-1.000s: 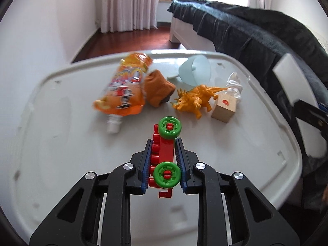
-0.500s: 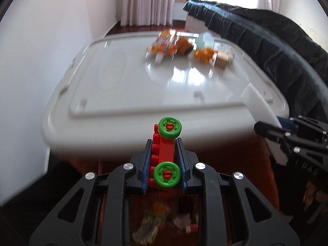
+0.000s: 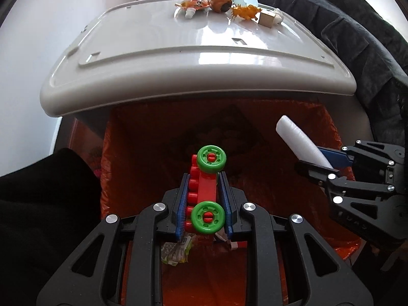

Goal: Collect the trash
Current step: 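Carry the toy car with the left tool while the right tool drops the foam roll into the bin, then grasp the orange juice pouch with the left tool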

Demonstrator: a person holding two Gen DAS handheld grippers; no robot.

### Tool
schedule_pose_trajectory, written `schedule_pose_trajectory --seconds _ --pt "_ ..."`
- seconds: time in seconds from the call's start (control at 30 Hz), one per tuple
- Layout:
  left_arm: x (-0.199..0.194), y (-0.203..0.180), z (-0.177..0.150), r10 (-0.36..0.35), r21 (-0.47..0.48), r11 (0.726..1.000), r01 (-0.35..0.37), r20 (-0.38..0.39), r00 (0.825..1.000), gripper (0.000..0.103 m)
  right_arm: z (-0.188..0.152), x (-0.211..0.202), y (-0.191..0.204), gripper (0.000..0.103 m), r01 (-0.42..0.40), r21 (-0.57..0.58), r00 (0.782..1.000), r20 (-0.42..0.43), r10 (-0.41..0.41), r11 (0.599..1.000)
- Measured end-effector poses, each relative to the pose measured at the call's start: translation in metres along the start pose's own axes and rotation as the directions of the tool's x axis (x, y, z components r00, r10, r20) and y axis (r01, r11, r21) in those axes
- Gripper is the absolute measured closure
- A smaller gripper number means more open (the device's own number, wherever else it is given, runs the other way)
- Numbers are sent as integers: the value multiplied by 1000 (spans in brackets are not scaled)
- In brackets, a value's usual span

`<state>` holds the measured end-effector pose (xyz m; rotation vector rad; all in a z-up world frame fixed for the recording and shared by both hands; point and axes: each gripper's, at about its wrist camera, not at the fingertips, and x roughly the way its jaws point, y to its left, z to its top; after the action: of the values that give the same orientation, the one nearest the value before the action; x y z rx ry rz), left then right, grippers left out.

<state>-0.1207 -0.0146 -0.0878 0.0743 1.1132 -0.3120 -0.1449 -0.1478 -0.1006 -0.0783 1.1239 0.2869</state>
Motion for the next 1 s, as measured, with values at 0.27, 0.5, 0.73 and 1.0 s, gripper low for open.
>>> schedule_pose_trajectory --seconds 0.27,0.5,0.73,1.0 --pt "10 13 -1 102 -108 988 -107 -50 994 20 -7 2 -25 14 55 124 998 9 -56 991" --pt "13 11 9 88 -102 990 -94 -69 994 19 3 -6 -34 13 51 158 997 41 -59 986" --pt "-22 14 118 85 -67 995 -75 144 986 18 50 -62 -55 12 75 177 969 219 -114 981" --pt "22 15 282 88 -41 996 -82 197 976 15 94 -101 -91 10 74 217 919 363 -151 973"
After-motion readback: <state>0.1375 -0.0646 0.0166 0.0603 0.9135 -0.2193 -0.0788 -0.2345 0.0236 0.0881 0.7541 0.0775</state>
